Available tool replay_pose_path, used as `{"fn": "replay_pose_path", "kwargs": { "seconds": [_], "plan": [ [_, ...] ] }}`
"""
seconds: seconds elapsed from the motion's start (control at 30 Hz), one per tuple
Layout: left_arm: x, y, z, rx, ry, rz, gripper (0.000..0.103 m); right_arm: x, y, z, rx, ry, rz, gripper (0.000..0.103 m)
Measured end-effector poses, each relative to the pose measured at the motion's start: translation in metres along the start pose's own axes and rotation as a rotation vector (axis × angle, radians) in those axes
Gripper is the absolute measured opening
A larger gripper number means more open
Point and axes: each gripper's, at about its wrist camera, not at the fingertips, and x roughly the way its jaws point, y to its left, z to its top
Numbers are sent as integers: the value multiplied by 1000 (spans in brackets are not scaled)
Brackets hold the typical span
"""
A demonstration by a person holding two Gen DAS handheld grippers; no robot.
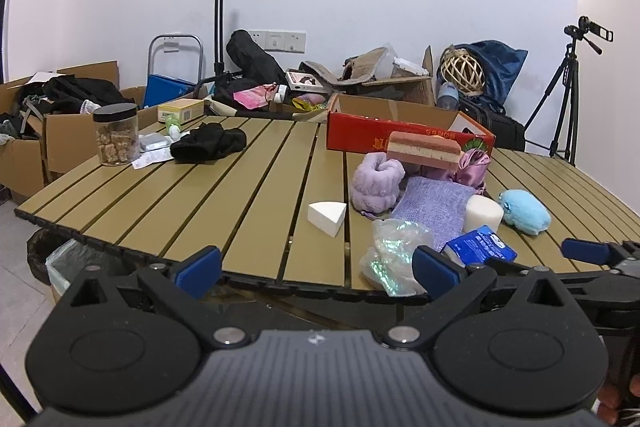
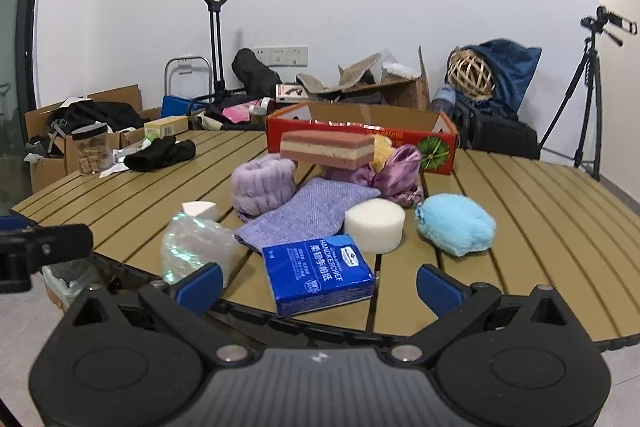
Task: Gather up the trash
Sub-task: 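Move the right tool to the blue tissue pack while the left tool approaches the plastic bag, then close the right gripper on the blue tissue pack while the left gripper grasps the plastic bag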
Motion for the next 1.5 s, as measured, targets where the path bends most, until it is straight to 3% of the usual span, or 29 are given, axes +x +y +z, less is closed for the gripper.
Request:
{"fn": "replay_pose_path", "kwargs": {
  "seconds": [0.3,0.57,0.63,0.8,1.13,1.5],
  "plan": [
    [25,-4,9,2,8,-36,103,47,-9,-3,19,17,55,103],
    [40,-15,15,13,20,-69,103,68,-5,-4,-25,36,46,101],
    [44,-17,13,11,30,-83,103,71,-4,-5,-32,40,50,99],
    [50,-19,8,30,52,-97,103,77,-5,-6,-29,35,67,79],
    [55,-22,6,29,64,-117,103,64,-19,-7,-2,-21,59,77],
    [76,-48,3,48,72,-121,103,34,-66,-9,101,-99,-12,76]
  ]
}}
